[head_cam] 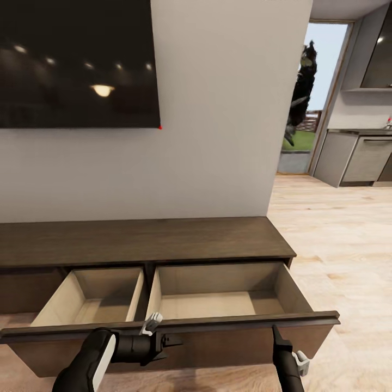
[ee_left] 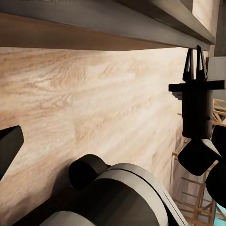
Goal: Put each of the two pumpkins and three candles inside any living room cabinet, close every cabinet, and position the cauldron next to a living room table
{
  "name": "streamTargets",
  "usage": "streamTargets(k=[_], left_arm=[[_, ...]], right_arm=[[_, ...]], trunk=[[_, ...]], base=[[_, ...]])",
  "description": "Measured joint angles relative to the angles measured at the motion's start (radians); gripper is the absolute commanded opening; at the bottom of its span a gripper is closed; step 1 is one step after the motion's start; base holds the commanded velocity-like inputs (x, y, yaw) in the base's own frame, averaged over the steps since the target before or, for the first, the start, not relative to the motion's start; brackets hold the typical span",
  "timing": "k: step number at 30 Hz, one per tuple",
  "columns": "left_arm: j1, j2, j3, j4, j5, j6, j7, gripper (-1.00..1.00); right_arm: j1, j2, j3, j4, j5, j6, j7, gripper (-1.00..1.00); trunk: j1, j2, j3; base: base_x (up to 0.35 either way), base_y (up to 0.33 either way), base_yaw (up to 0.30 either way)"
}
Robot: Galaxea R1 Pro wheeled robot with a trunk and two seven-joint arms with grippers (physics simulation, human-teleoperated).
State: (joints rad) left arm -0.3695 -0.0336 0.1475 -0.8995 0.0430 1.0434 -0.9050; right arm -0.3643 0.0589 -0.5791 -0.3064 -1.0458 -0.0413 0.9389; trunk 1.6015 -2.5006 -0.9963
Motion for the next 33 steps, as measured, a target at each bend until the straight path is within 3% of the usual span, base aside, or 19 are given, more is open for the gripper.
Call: streamTargets(k=[22,23,25,33], left_arm=[[0.000,0.000,0.000,0.001,0.000,0.000,0.000,1.00],[0.000,0.000,0.000,0.001,0.000,0.000,0.000,1.00],[0.000,0.000,0.000,0.001,0.000,0.000,0.000,1.00],[0.000,0.000,0.000,0.001,0.000,0.000,0.000,1.00]], right_arm=[[-0.006,-0.003,0.007,0.000,0.003,-0.002,-0.013,-1.00],[-0.006,-0.003,0.007,0.000,0.003,-0.002,-0.013,1.00],[-0.001,0.001,0.031,0.000,0.013,-0.004,0.032,1.00],[0.000,0.001,0.031,0.000,0.013,-0.002,0.032,1.00]], trunk=[[0.000,0.000,0.000],[0.000,0.000,0.000],[0.000,0.000,0.000],[0.000,0.000,0.000]], base=[[-0.023,0.000,0.000],[-0.004,0.000,0.000],[-0.002,0.000,0.000],[0.000,0.000,0.000]])
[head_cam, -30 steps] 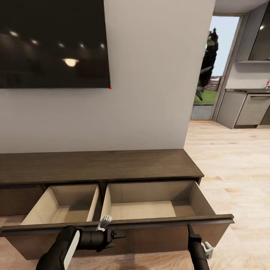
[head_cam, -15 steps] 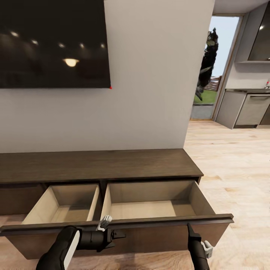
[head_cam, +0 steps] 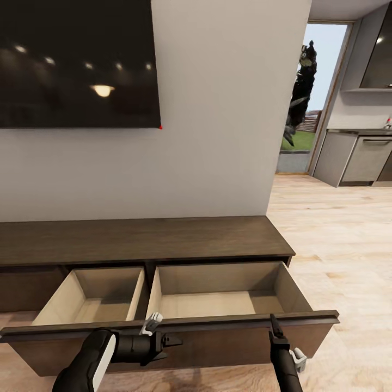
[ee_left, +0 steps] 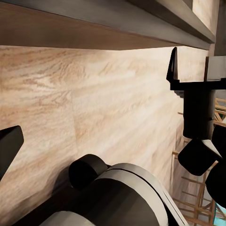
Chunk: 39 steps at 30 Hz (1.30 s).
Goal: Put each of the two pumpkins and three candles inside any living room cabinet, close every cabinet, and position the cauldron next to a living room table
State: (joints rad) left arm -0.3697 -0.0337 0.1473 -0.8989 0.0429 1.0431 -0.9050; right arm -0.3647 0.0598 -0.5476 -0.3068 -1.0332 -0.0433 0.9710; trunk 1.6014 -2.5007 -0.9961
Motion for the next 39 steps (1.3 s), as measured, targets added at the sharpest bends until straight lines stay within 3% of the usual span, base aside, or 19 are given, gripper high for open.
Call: streamTargets(k=[18,23,30,34,39], left_arm=[[0.000,0.000,0.000,0.000,0.000,0.000,0.000,1.00],[0.000,0.000,0.000,0.000,0.001,0.000,0.000,1.00],[0.000,-0.012,0.000,0.009,0.002,0.002,0.000,1.00],[0.000,-0.015,0.000,0.012,0.002,0.003,0.000,1.00],[0.000,-0.017,-0.001,0.014,0.001,0.003,0.000,1.00]], right_arm=[[0.000,-0.003,0.002,0.000,0.006,0.014,-0.064,1.00],[0.000,-0.002,0.003,0.000,0.009,0.047,-0.082,1.00],[0.000,0.000,0.013,0.004,0.009,0.161,-0.154,1.00],[0.013,-0.007,0.015,0.000,0.012,0.295,-0.158,1.00],[0.021,-0.082,0.015,0.008,0.014,0.524,-0.156,1.00]], trunk=[[0.000,0.000,0.000],[0.000,0.000,0.000],[-0.013,0.021,0.021],[-0.028,0.049,0.033],[-0.047,0.084,0.049]], base=[[-0.080,0.000,0.000],[-0.008,0.000,0.000],[-0.001,0.000,0.000],[0.000,0.000,0.000],[0.000,0.000,0.000]])
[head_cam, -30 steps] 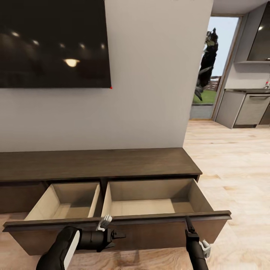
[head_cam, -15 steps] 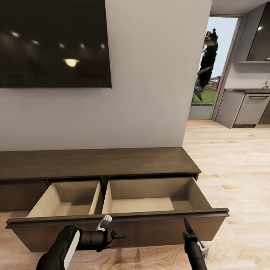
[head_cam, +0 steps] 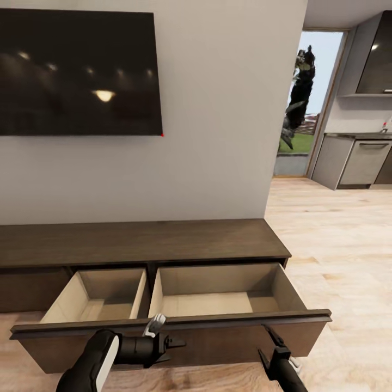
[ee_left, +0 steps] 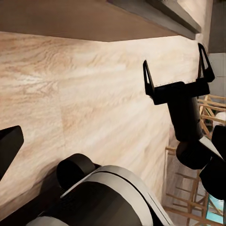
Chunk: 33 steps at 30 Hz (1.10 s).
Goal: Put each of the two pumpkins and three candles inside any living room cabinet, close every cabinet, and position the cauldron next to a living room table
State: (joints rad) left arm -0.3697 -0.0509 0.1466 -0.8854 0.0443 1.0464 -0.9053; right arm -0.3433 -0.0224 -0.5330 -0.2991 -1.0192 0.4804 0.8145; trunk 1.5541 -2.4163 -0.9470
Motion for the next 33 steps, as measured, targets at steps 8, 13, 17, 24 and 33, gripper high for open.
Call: streamTargets(k=[8,13,17,24,33], left_arm=[[0.000,0.000,-0.001,0.021,-0.001,0.000,-0.019,1.00],[0.000,0.000,-0.001,0.023,-0.002,0.000,-0.026,1.00],[0.000,-0.001,-0.001,0.024,-0.002,0.000,-0.027,1.00],[0.000,-0.001,-0.001,0.025,-0.002,0.000,-0.027,1.00],[0.000,-0.001,-0.001,0.026,-0.002,0.000,-0.027,1.00]], right_arm=[[0.012,-0.068,0.011,0.006,0.035,0.132,0.001,1.00],[0.012,-0.068,0.015,0.014,0.039,0.128,0.000,1.00],[0.012,-0.070,0.014,0.027,0.038,0.129,0.003,1.00],[0.013,-0.072,0.013,0.055,0.039,0.134,-0.002,1.00],[0.014,-0.073,0.012,0.058,0.038,0.129,-0.001,1.00]], trunk=[[-0.031,0.056,0.025],[-0.050,0.091,0.041],[-0.065,0.119,0.053],[-0.092,0.168,0.075],[-0.126,0.231,0.103]], base=[[0.000,0.000,0.000],[0.000,0.000,0.000],[0.000,0.000,0.000],[0.000,0.000,0.000],[0.000,0.000,0.000]])
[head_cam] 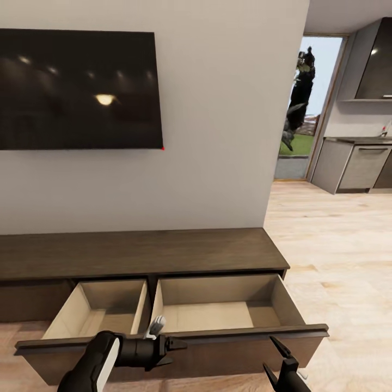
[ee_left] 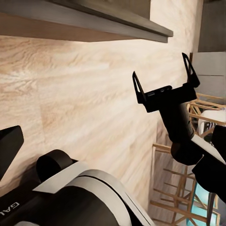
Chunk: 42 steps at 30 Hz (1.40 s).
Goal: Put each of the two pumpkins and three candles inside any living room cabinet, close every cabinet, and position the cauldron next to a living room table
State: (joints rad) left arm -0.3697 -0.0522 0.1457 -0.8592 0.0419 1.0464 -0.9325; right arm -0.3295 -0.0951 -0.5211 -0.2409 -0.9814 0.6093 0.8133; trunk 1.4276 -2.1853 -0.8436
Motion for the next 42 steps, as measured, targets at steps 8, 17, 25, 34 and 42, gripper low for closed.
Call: streamTargets(k=[8,17,25,34,42], left_arm=[[0.000,0.000,0.000,0.000,0.000,0.000,0.000,1.00],[0.000,0.001,0.000,0.000,0.000,0.000,0.000,1.00],[0.000,0.000,0.000,0.000,-0.001,0.000,0.001,1.00],[0.000,0.000,0.000,0.000,-0.006,0.000,0.001,1.00],[0.000,0.001,-0.002,0.000,-0.008,0.000,0.002,1.00]], right_arm=[[0.001,0.001,0.001,0.005,0.001,-0.015,-0.007,1.00],[0.001,0.005,0.001,0.021,0.000,-0.082,-0.009,1.00],[0.001,0.018,0.003,0.021,0.001,-0.207,-0.013,1.00],[0.001,0.016,0.003,0.022,0.002,-0.240,-0.147,1.00],[0.001,0.011,0.003,0.020,0.004,-0.250,-0.219,1.00]], trunk=[[-0.031,0.056,0.025],[-0.065,0.119,0.053],[-0.096,0.175,0.078],[-0.130,0.238,0.107],[-0.161,0.294,0.132]], base=[[0.000,0.000,0.000],[0.000,0.000,0.000],[0.000,0.000,0.000],[0.000,0.000,0.000],[0.000,0.000,0.000]])
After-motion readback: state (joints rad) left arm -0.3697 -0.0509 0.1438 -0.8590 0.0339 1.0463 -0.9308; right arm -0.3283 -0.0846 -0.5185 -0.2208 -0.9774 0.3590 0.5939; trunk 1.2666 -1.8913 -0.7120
